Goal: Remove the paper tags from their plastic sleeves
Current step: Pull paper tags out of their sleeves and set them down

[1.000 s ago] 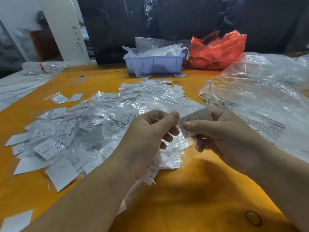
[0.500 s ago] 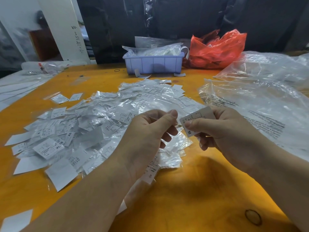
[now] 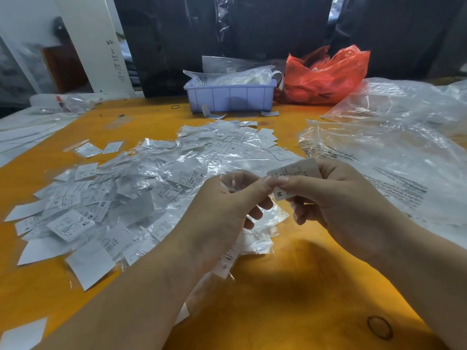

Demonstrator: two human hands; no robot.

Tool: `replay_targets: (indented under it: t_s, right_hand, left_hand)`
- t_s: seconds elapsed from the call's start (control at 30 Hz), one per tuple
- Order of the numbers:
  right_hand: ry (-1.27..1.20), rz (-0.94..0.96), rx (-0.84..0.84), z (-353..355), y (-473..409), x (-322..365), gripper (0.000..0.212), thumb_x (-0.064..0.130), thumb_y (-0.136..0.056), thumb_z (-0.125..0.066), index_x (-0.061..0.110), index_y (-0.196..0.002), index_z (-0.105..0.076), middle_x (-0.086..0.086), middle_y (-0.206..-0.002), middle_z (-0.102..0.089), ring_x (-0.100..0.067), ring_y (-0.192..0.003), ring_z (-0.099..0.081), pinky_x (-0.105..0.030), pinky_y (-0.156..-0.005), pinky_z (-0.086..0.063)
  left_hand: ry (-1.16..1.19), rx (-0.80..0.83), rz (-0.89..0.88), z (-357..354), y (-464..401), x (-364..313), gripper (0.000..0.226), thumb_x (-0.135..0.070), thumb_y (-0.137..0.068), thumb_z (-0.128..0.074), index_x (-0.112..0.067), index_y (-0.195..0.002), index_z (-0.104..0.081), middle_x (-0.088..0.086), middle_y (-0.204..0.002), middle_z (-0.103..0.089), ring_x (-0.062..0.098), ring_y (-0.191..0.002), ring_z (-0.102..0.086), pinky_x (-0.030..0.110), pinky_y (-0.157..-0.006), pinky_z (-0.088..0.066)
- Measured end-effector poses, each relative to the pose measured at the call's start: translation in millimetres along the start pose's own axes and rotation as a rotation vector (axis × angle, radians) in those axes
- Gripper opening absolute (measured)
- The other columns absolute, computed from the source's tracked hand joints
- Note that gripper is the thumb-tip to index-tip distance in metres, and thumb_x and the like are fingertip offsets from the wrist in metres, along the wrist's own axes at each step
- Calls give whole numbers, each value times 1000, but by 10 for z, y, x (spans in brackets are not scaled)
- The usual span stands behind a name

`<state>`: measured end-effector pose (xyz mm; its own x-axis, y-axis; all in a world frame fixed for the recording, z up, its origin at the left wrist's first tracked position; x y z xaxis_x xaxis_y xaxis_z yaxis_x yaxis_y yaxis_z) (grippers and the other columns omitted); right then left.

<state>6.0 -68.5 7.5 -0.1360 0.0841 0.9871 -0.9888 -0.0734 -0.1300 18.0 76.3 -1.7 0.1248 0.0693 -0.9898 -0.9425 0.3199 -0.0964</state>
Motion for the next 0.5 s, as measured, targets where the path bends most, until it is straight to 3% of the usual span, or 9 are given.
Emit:
replay_targets:
  t_s: [0.13, 0.3, 0.5]
  right_hand:
    - [-87, -12, 4, -19, 2, -10, 11, 12, -86, -65, 10, -77, -70, -4, -61, -55, -15, -53, -51, -24, -47, -45]
    - [-125, -33, -6, 9, -15, -62, 12, 17, -91, -60, 9, -91, -69, -2, -64, -58, -14, -56, -53, -26, -50, -46]
    - [-219, -104, 32, -35, -12, -133, 18, 23, -93, -56, 14, -94, -71, -3, -70, -62, -16, -59, -57, -27, -50, -48]
  left_hand:
    - [42, 25, 23, -2, -1, 7, 24, -46, -72, -71, -22, -73, -70, -3, -70, -68, 7, -62, -58, 17, -54, -47]
    - [24, 55, 17, -23, -3, 11, 21, -40, -73, -69, -19, -76, -70, -3, -71, -68, 7, -62, -58, 19, -56, -48]
    - [-1, 67, 7, -20, -5, 25, 14, -38, -78, -69, -26, -70, -71, -4, -72, -68, 7, -63, -59, 19, -56, -48]
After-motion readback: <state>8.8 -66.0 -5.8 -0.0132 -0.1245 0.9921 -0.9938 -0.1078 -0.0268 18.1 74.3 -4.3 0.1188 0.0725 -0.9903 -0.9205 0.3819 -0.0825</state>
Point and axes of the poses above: each hand's wrist, its own y-axis away from the middle knuckle, its own z-axis out of the back of the hand, x = y × z, the point moved 6 cm from there along -y, towards the middle knuckle
